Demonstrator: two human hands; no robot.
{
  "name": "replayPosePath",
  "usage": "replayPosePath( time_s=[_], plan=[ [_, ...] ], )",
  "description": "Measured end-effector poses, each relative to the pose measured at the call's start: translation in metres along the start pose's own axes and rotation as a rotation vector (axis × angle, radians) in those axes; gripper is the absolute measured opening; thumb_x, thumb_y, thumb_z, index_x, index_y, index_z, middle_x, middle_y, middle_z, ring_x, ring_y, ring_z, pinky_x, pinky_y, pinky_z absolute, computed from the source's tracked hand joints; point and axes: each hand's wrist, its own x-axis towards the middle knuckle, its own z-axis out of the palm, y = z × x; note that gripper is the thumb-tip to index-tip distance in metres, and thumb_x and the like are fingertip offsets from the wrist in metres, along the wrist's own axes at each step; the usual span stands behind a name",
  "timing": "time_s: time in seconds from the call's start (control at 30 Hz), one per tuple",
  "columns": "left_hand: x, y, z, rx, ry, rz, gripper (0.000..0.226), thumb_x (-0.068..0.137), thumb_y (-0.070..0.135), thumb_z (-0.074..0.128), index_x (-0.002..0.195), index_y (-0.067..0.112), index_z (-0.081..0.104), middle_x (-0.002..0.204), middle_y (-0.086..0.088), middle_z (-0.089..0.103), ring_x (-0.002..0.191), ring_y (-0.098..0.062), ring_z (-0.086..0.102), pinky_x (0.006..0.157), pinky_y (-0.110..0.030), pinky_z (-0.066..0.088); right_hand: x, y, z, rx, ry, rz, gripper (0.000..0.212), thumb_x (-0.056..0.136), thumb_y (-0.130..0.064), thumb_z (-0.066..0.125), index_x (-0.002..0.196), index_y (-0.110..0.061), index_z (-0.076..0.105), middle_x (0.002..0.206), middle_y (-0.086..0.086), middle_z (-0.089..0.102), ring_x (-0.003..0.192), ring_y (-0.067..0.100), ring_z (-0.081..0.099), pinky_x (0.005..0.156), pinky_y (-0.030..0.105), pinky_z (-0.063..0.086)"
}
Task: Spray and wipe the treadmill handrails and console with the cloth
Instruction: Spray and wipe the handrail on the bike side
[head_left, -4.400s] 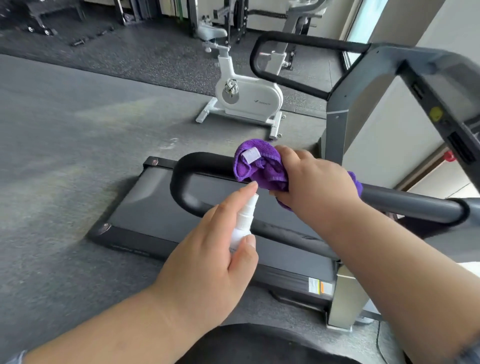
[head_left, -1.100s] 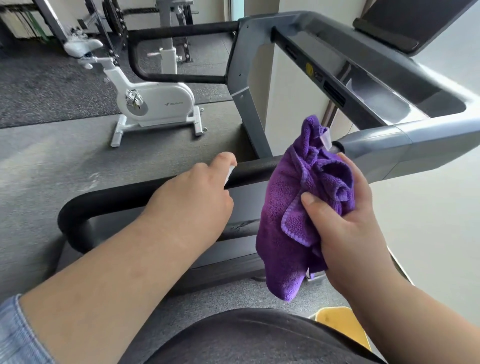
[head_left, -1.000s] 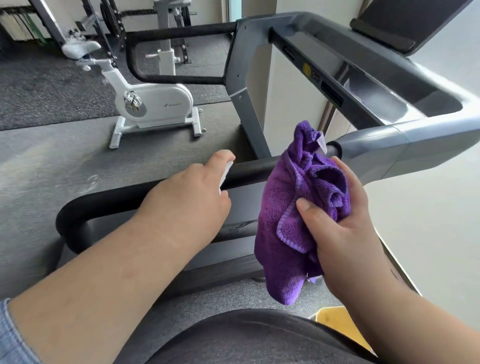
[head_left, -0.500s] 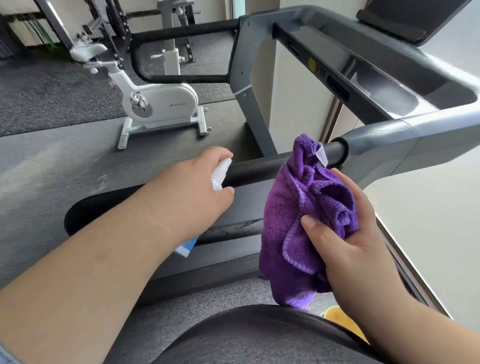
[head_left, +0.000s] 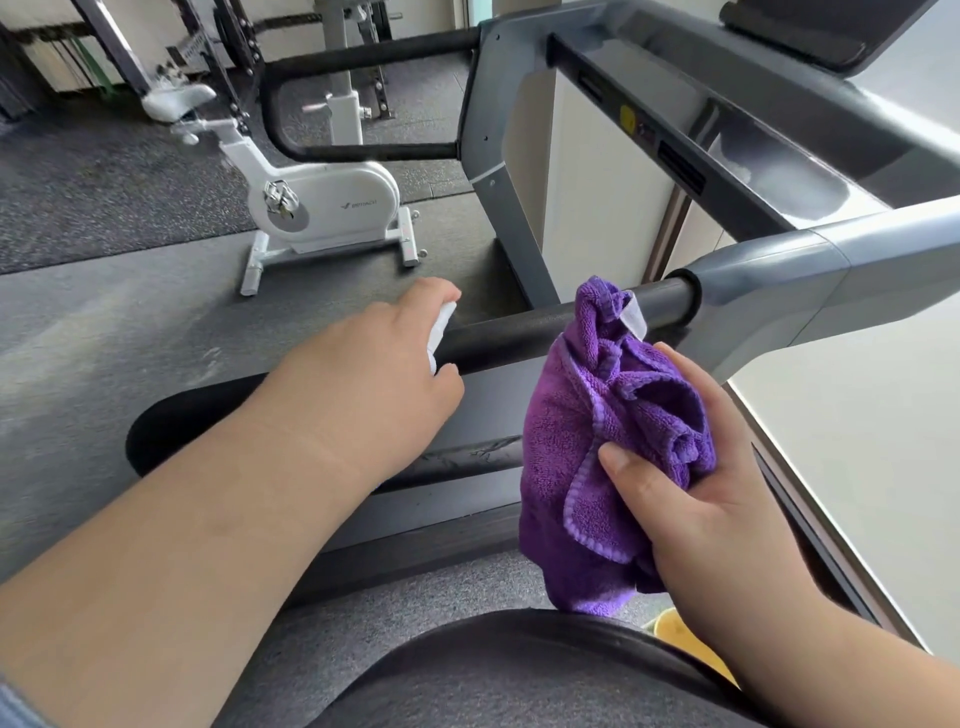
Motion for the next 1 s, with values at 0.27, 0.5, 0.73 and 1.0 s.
replayPosePath(
  time_s=[0.27, 0.5, 0.73, 1.0],
  plan=[
    [0.005, 0.012, 0.003, 0.015, 0.03, 0.015, 0.057, 0.094, 0.035, 0.042, 0.143, 0.046, 0.015, 0.122, 0.001, 0.047, 0.098, -0.024, 0.053, 0.072, -0.034, 0.038, 0.003, 0.003, -0.01, -0.042, -0.036, -0.019, 0.06, 0.075, -0.024, 0.073, 0.118, -0.062, 0.055, 0.119, -0.02, 0.068, 0.111, 0.001, 0.064, 0.098, 0.031, 0.046],
    [0.004, 0.023, 0.004, -0.122, -0.062, 0.01, 0.062, 0.09, 0.04, 0.058, 0.136, 0.056, 0.019, 0.122, 0.005, 0.048, 0.101, -0.018, 0.051, 0.077, -0.029, 0.033, 0.012, 0.004, -0.033, -0.003, -0.055, -0.004, 0.061, 0.075, -0.022, 0.072, 0.124, -0.055, 0.055, 0.12, -0.017, 0.069, 0.112, 0.004, 0.065, 0.1, 0.036, 0.047],
    [0.013, 0.052, 0.013, 0.025, 0.037, -0.012, 0.048, 0.087, 0.025, 0.05, 0.126, 0.043, 0.028, 0.093, 0.002, 0.051, 0.079, -0.025, 0.053, 0.066, -0.034, 0.039, 0.021, 0.001, -0.061, 0.036, -0.119, 0.007, 0.062, 0.067, -0.03, 0.071, 0.123, -0.051, 0.055, 0.114, -0.019, 0.071, 0.108, 0.002, 0.066, 0.092, 0.018, 0.052],
    [0.022, 0.091, 0.028, 0.151, 0.086, -0.015, 0.045, 0.085, 0.019, 0.052, 0.121, 0.036, 0.033, 0.087, 0.0, 0.048, 0.072, -0.028, 0.053, 0.06, -0.034, 0.038, 0.029, 0.003, -0.098, 0.039, -0.17, 0.005, 0.062, 0.067, -0.035, 0.073, 0.122, -0.057, 0.055, 0.118, -0.017, 0.07, 0.112, 0.006, 0.066, 0.105, 0.041, 0.044]
  ],
)
